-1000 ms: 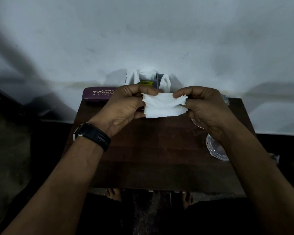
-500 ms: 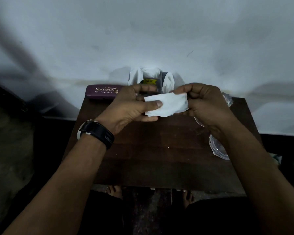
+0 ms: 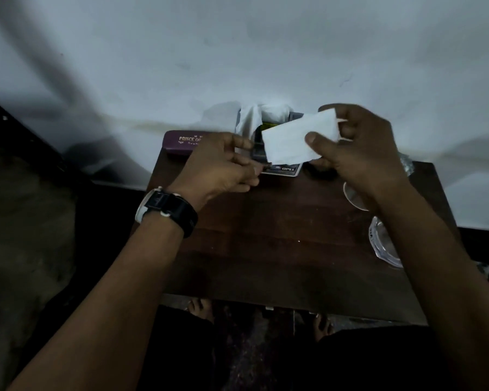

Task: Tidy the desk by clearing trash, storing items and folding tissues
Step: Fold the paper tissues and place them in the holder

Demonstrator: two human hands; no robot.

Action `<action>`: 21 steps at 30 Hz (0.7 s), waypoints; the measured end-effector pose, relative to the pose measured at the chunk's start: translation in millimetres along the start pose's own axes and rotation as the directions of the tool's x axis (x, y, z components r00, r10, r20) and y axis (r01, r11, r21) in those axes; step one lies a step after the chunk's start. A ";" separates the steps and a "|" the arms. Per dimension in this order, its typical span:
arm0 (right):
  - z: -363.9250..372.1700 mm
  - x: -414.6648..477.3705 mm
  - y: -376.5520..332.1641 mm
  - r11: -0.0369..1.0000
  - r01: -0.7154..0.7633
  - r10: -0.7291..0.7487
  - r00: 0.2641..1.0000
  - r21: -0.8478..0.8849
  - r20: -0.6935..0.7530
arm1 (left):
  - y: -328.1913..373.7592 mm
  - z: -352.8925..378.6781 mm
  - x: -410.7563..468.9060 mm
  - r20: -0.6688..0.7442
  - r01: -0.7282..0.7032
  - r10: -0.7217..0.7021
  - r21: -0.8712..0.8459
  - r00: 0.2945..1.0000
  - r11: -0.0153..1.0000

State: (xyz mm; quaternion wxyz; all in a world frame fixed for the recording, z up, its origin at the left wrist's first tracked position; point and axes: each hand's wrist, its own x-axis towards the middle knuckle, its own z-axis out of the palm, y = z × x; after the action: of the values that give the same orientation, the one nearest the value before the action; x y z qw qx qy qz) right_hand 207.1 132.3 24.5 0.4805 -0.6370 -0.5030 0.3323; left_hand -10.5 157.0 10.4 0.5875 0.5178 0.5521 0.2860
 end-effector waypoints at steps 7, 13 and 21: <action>5.1 14.6 -17.5 0.848 0.395 -0.353 0.918 -0.353 0.180 | -23.7 -22.0 4.8 -0.163 0.011 0.096 0.555 0.982 0.831; 23.2 34.5 -41.0 0.666 0.547 -0.305 0.820 -0.508 0.484 | -22.0 -23.2 6.3 -0.146 0.033 0.064 0.580 0.987 0.814; 42.7 44.6 -44.6 0.500 0.596 -0.234 0.791 -0.628 0.565 | -19.7 -20.7 6.7 -0.157 0.050 0.056 0.598 0.986 0.800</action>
State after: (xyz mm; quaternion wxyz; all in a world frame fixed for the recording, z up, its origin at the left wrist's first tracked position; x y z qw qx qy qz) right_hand 166.2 188.5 55.9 0.1040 -0.5509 -0.8247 0.0747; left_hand -33.3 163.2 -7.1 0.3447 0.6523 0.6605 0.1397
